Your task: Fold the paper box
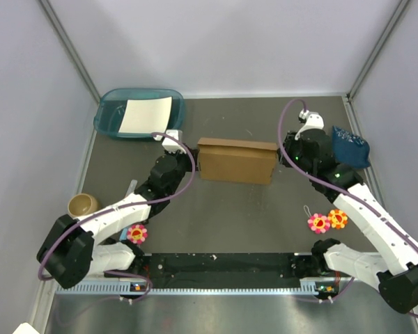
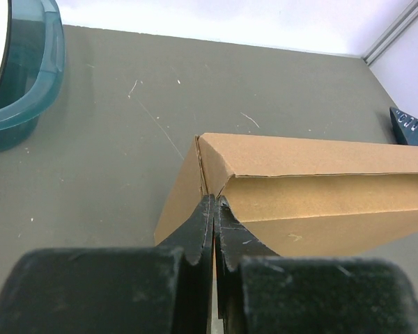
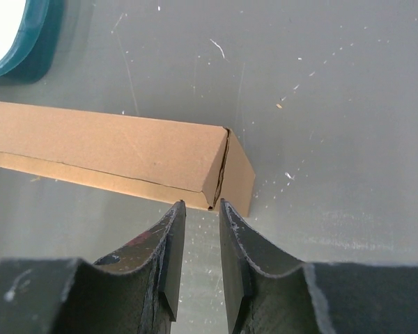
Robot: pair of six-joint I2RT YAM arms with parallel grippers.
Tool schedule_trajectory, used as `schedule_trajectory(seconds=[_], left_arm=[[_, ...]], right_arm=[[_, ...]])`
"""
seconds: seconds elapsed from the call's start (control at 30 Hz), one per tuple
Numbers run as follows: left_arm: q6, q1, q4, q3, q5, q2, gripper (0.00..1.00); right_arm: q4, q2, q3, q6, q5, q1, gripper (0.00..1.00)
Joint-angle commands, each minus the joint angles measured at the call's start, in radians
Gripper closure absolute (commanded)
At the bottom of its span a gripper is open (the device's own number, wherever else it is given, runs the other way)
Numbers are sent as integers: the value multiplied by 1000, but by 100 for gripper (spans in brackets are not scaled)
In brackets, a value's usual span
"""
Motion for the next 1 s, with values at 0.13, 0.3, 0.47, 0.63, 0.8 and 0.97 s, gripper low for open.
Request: schedule_trajectory(seconds=[0.13, 0.3, 0.47, 0.63, 0.8, 0.97], left_arm=[[20, -1, -169, -10, 5, 37, 100], [22, -1, -171, -5, 12, 37, 100], [20, -2, -172, -9, 15, 40, 100], [19, -2, -172, -6, 16, 40, 100], [10, -2, -171, -12, 21, 39, 100], [14, -1, -171, -13, 16, 28, 100]], right_arm=[[51, 7, 68, -20, -10, 10, 74], [56, 17, 36, -10, -1, 10, 74], [109, 14, 24, 10, 18, 10, 74], [126, 52, 9, 13, -4, 10, 83], [128, 69, -99, 41, -13, 10, 96], [137, 69, -183, 60, -8, 10, 98]])
